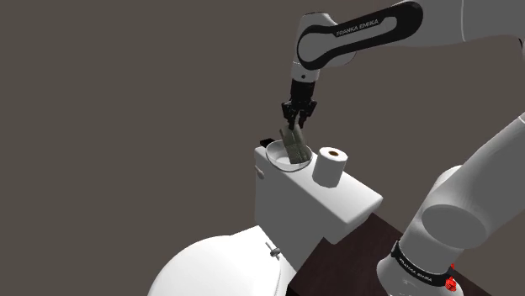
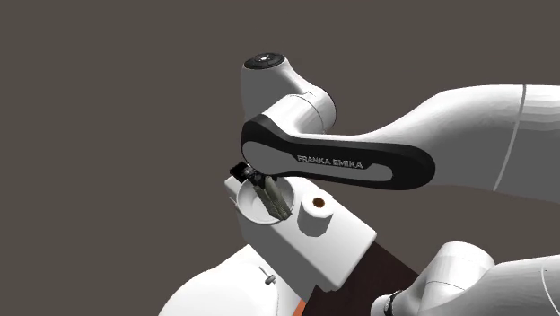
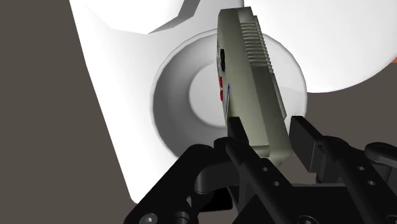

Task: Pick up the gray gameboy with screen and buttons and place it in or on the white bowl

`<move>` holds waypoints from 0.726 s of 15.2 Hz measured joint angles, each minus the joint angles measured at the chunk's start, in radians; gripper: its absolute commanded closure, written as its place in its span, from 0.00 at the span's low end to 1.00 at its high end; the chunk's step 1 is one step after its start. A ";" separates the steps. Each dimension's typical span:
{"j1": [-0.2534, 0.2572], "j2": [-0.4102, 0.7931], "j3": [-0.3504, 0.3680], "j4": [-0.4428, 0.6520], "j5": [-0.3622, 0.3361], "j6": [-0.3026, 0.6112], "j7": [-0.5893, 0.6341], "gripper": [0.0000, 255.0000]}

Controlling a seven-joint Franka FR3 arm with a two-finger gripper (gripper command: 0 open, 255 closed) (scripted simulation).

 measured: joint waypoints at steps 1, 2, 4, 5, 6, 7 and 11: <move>0.000 0.000 0.000 0.000 0.000 0.000 0.000 1.00; 0.000 0.000 0.000 0.000 0.000 0.001 0.000 1.00; 0.000 0.000 0.000 -0.001 0.000 0.000 0.000 0.00; 0.000 0.000 0.000 -0.002 0.000 0.000 0.000 0.00; 0.000 0.000 0.000 -0.002 0.000 0.000 0.000 0.00; 0.000 0.000 0.000 -0.002 0.000 0.000 0.000 0.00; 0.000 -0.002 0.000 0.040 0.000 -0.044 0.000 0.00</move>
